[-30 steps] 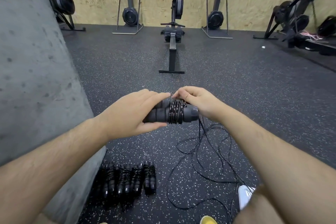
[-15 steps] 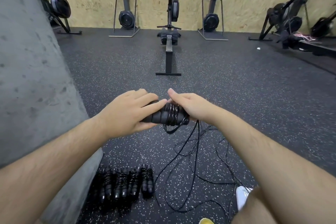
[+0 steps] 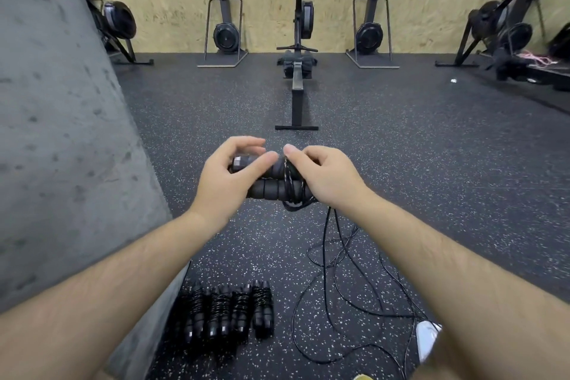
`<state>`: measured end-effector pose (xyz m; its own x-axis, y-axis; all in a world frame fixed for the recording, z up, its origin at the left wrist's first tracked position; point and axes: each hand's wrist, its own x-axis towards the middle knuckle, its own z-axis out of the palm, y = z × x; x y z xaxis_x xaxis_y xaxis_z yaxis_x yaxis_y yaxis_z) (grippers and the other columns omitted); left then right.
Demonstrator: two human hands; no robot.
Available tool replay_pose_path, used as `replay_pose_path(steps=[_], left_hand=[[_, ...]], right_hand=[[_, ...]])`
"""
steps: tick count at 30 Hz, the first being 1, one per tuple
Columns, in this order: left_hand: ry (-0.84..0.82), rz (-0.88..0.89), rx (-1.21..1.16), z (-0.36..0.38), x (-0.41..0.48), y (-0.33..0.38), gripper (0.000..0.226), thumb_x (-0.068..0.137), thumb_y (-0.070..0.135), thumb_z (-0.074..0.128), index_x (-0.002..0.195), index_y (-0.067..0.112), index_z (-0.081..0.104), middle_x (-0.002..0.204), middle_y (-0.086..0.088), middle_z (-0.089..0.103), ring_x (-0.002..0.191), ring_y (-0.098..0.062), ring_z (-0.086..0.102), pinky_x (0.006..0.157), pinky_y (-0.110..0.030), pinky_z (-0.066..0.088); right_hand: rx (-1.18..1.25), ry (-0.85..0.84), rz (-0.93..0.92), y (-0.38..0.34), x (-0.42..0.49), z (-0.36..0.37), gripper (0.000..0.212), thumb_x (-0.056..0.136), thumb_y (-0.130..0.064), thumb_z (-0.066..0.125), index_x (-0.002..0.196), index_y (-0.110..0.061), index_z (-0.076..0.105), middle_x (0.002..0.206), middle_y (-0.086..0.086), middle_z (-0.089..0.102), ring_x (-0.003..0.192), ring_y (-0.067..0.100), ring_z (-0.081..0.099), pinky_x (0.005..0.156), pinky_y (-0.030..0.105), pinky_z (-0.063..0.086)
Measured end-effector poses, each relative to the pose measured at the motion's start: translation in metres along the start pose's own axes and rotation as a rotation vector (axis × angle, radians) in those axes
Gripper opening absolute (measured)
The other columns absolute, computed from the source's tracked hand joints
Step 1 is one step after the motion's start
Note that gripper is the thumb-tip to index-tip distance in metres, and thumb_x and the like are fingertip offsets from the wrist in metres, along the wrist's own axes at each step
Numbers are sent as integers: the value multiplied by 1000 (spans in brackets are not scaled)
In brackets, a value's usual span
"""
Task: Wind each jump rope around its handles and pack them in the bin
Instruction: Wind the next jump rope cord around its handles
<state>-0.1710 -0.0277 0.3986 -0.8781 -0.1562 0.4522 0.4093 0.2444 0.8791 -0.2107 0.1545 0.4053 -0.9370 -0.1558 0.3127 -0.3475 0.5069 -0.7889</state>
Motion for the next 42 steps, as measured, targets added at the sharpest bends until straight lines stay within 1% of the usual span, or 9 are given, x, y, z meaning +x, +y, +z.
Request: replay_pose_path(steps=[4,11,15,18,23,27,30,37,42], left_hand=[[17,-61,7,5,3,5,12,87,36,77,87,25,71,86,10,72,82,-10,66,89,-52,57],[42,-122,-92,2,9,8,12,88,34,75,80,26,69,79,8,68,76,-10,62,79,-41,55],[-50,216,363,-5,6,13,8,96,31,64,95,23,64,96,7,63,91,-5,58,86,-24,47],[-270,513,712,-15,8,6,47,91,55,59,120,18,59,111,3,53,103,-16,52,91,-32,48],[-336,759,1053,-25,18,-3,91,82,81,46,140,11,54,116,-4,58,98,-23,53,63,-38,55],[-379,657,879,-29,25,-13,77,83,76,54,136,20,55,106,-2,54,91,-23,52,83,-40,50],[-262,473,839,-40,31,-17,73,80,80,56,129,25,57,101,2,53,94,-21,55,85,-38,48],[-183,347,913,-54,39,-34,66,77,76,59,122,29,59,96,2,50,92,-27,55,85,-42,50],[-213,349,904,-42,34,-36,65,78,76,59,121,27,61,95,2,50,90,-27,54,85,-39,48]], right_hand=[[-52,136,-24,-7,-3,3,48,93,-56,54,61,-19,52,52,-12,49,57,8,46,59,30,38],[-91,116,-38,-11,-5,3,49,93,-56,51,59,-21,50,52,-11,48,58,11,47,59,31,39],[-46,131,5,-10,-3,2,50,93,-47,54,52,-20,42,46,-11,41,53,11,38,55,31,31],[-37,140,22,-10,0,1,48,91,-41,55,48,-23,43,44,-8,35,52,13,33,53,31,29],[-35,106,37,-7,1,0,47,89,-39,55,55,-16,33,49,-8,27,53,14,29,55,32,29],[-78,44,55,-10,-3,-3,47,95,-56,46,69,-18,46,61,-13,50,63,13,48,64,33,38],[-273,-45,93,-16,-9,-10,53,94,-72,28,107,-27,52,92,-3,66,88,20,60,74,37,43],[-578,-493,-151,-43,-36,-2,34,105,-34,39,73,-24,41,75,-6,51,72,19,49,57,32,31],[-598,-562,-277,-49,-41,13,32,105,-28,41,74,-21,43,70,-3,50,73,24,50,62,33,33]])
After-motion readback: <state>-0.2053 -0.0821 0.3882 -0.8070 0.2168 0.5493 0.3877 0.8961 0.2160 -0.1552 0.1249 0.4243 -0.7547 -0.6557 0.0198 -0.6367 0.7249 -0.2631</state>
